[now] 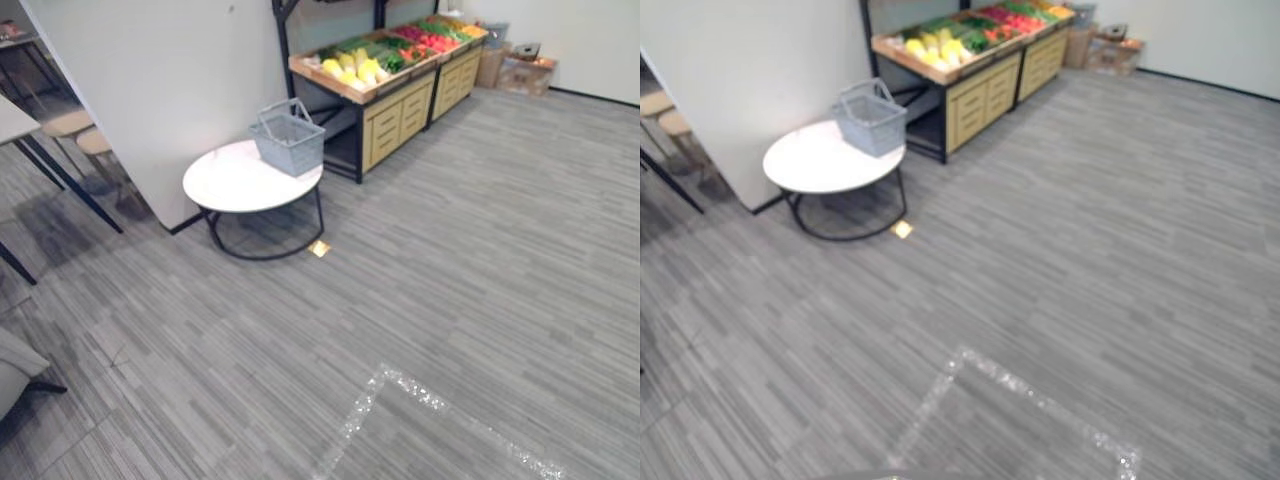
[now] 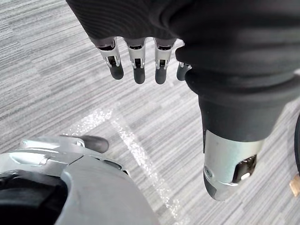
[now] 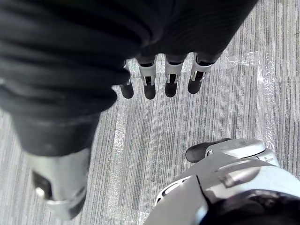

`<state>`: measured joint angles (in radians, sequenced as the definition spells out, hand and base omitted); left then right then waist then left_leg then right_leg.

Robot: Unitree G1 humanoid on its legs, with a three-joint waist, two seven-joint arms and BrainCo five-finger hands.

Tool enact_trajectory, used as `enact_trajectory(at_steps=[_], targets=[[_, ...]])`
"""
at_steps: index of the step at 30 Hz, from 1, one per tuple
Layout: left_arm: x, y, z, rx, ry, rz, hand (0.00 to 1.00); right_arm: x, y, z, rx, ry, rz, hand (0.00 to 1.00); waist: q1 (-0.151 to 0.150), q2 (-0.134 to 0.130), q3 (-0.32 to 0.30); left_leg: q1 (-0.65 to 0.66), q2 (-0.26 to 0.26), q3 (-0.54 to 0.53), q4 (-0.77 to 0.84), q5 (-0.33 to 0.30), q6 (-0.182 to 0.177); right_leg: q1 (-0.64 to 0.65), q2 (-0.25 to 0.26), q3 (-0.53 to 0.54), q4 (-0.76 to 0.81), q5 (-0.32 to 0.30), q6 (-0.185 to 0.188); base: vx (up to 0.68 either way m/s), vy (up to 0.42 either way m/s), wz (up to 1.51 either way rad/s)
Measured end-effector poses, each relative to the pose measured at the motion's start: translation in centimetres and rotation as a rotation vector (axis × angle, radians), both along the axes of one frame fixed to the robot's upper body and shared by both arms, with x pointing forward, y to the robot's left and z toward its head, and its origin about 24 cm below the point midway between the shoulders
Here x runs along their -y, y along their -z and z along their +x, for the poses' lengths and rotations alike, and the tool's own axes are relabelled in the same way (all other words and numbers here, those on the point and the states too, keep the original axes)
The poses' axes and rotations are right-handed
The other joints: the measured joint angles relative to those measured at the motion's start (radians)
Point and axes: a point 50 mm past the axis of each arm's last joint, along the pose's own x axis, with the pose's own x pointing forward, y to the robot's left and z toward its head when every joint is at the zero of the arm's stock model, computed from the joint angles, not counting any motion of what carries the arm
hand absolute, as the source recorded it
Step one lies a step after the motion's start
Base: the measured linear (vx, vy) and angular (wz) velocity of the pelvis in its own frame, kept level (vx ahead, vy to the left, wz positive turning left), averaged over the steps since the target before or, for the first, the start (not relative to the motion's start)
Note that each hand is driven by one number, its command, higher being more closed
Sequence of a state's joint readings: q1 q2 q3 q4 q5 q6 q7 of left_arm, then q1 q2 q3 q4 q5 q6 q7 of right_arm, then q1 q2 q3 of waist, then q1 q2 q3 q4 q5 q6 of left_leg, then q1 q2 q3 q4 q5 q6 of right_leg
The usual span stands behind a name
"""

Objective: Pick vegetable in the basket

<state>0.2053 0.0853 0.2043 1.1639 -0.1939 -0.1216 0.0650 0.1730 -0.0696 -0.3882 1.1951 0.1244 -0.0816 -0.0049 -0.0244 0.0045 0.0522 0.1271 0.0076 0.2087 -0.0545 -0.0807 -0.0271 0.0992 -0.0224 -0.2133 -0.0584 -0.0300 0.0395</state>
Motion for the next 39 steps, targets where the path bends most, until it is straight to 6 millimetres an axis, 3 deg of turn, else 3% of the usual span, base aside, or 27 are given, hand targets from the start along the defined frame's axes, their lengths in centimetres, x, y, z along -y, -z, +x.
enact_trajectory(at_steps=[6,15,26,39], targets=[[-0.1,0.0,0.1,-0.002,-0.009,0.007,0.0,-0.1,-0.1,1.1,0.038,0.019,-0.005,0.0,0.001,-0.002,0.004,0.016,0.004,0.003,0.0,-0.009,-0.015,0.021,0.004,0.0,-0.012,0.0,0.002,0.03,-0.02,-0.02],[-0.1,0.0,0.0,-0.01,-0.05,0.028,0.0,0.0,-0.1,1.1,0.04,0.027,-0.011,0.0,0.002,0.0,0.012,0.026,0.01,0.026,0.001,-0.012,-0.017,0.024,0.008,0.01,-0.018,-0.002,0.005,-0.07,-0.029,-0.07],[-0.2,-0.1,0.1,-0.01,-0.033,0.086,0.0,0.2,-0.4,1.7,0.063,-0.105,-0.063,0.0,0.001,-0.002,0.01,0.024,0.021,0.027,-0.012,-0.006,-0.01,0.022,0.023,0.006,-0.029,0.0,0.001,-0.01,-0.037,0.0],[-0.7,-0.8,2.2,0.083,-0.005,0.187,0.0,0.0,-0.7,3.2,0.124,-0.174,-0.093,0.0,0.001,-0.006,0.008,0.021,0.018,0.027,-0.01,-0.011,-0.018,0.018,0.021,0.003,-0.028,0.0,0.001,-0.01,-0.012,0.0]])
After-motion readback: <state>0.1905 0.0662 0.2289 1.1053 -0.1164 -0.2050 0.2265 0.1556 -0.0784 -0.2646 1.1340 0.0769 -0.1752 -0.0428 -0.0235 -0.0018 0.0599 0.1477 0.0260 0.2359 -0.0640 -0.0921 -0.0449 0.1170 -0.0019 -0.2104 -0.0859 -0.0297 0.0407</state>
